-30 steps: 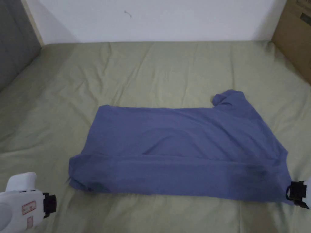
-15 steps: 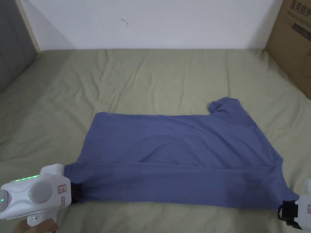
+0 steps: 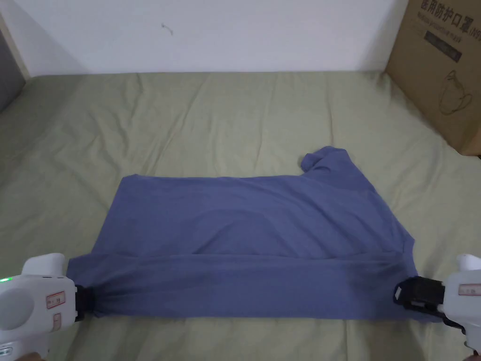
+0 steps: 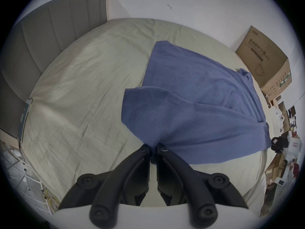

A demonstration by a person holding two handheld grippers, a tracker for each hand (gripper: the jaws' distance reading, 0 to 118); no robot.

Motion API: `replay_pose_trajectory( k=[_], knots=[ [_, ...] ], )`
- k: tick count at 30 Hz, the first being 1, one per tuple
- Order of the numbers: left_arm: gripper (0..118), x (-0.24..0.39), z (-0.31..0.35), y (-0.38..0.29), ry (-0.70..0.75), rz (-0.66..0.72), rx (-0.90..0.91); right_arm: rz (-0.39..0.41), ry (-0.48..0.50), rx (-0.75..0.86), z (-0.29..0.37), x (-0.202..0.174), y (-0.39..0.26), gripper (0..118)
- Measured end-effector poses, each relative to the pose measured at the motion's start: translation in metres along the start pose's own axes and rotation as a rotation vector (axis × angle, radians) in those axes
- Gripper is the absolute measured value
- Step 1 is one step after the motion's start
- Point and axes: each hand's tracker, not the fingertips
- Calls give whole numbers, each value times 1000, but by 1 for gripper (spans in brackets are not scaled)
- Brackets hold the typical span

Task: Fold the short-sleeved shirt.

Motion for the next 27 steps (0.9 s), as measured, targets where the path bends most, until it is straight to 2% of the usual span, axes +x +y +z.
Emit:
replay_pose_trajectory(
  k=[2,4,5,6,7,8,9,10,12,14,15,20,23,27],
  knots=[
    [7,-1,3,2,-5,-2,11,5,-3,-48,-24,1,8,88],
    [7,1,3,4,-3,-8,13,0,-76,-116,-45,-5,7,78],
    [7,2,3,4,-2,-12,11,54,-130,-96,-45,-15,3,75],
    [7,2,4,3,-1,-13,10,88,-135,-72,-35,-23,2,58],
    [7,3,5,2,2,-15,8,115,-96,-63,-25,-30,2,21],
    [7,3,7,2,0,-17,6,94,-12,-82,-20,-35,1,7],
    [7,5,8,2,2,-20,8,82,-51,-91,-20,-38,2,7],
    [7,5,12,1,10,-28,9,129,-102,-107,-21,-42,1,7],
    [7,3,19,-1,1,-34,16,111,-85,-97,-20,-37,2,7],
    [6,-4,25,-2,-10,-27,17,34,-48,-91,-8,-28,3,7],
    [6,-6,28,-4,-16,-29,17,23,-34,-90,-3,-25,3,7],
    [6,-14,56,-26,-16,-26,26,52,-2,-96,34,-7,-14,7],
    [6,-15,69,-52,-21,-9,21,30,4,-119,50,6,-39,7],
    [6,-12,65,-88,45,-68,-45,32,-24,-149,47,20,-76,7]
  ],
)
